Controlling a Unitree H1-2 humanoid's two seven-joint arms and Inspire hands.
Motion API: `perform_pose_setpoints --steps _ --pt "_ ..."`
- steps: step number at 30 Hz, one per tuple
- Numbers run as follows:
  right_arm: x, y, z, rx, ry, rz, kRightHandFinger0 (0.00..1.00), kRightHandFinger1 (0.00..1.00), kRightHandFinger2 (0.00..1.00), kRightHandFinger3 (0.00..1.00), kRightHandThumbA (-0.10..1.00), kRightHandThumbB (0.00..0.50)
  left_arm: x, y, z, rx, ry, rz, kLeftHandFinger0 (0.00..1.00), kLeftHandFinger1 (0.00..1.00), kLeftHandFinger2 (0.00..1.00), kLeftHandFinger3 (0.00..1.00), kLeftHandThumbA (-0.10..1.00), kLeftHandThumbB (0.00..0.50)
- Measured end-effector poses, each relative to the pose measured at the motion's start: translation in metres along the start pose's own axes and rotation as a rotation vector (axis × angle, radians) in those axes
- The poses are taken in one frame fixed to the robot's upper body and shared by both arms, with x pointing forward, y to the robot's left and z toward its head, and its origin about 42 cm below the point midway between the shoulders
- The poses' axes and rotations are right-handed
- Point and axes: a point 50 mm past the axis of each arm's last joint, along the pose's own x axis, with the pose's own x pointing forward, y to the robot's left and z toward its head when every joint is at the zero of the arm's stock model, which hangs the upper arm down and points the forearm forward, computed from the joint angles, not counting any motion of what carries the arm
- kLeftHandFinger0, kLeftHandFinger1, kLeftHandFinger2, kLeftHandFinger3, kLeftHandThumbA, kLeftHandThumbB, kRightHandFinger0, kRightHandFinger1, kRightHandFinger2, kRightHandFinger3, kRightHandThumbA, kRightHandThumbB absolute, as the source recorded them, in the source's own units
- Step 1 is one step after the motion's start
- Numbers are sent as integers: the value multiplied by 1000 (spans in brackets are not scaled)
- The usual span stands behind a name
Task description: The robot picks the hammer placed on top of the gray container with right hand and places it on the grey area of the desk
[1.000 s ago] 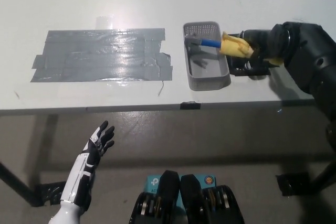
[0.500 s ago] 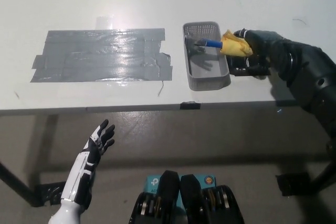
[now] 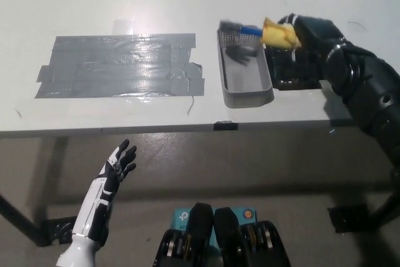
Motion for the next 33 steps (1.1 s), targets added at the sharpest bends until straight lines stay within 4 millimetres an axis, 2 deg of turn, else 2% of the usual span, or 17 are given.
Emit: perform_pose_setpoints --steps 1,2,3,6,9,13,15,17,18,19,23,24,25,31,33 --pt "1 -5 4 2 -11 -13 60 520 832 816 -100 127 0 0 0 0 0 0 1000 1000 1000 1000 1000 15" --pt "3 -10 9 3 -22 -25 15 485 825 872 -100 132 0 0 0 0 0 0 1000 1000 1000 1000 1000 13" --pt "4 -12 11 4 -27 -30 11 487 842 917 -100 129 0 0 0 0 1 0 1000 1000 1000 1000 1000 14" --pt "8 -28 29 12 -71 -69 0 473 845 898 -100 158 0 0 0 1 1 0 1000 1000 1000 1000 1000 17" --pt "12 -35 45 15 -103 -88 8 530 911 880 -100 165 0 1 1 2 4 -1 1000 1000 1000 1000 1000 27" --pt "17 -37 71 23 -141 -91 0 471 841 790 -100 153 0 2 2 6 7 -2 1000 1000 1000 1000 1000 31" --pt "20 -36 87 28 -163 -87 0 466 829 803 -100 161 0 3 2 10 7 -3 1000 1000 1000 1000 1000 32" --pt "22 -32 105 35 -188 -80 0 440 804 775 -100 154 0 3 2 11 8 -4 1000 1000 1000 1000 1000 23" --pt "23 -30 114 38 -199 -79 20 458 826 797 -100 189 0 3 3 11 7 -5 1000 1000 1000 1000 1000 34" --pt "23 -28 120 41 -209 -77 1 391 777 744 -100 152 0 2 3 11 8 -6 1000 1000 1000 1000 1000 35" --pt "23 -11 161 59 -270 -53 0 394 795 774 -100 169 0 1 3 12 12 -11 1000 1000 1000 1000 1000 56" --pt "22 -6 170 64 -283 -44 24 430 810 780 -100 159 0 0 3 13 13 -13 1000 1000 1000 1000 1000 51" --pt "22 1 181 70 -296 -31 5 391 796 763 -100 161 1 -1 3 13 14 -15 1000 1000 1000 1000 1000 50" --pt "16 36 214 93 -310 44 2 444 847 826 -100 170 1 -5 3 14 16 -28 1000 1000 1000 1000 1000 44" --pt "14 47 222 99 -306 69 16 451 787 772 -100 179 1 -6 4 15 14 -31 1000 1000 1000 1000 1000 45"
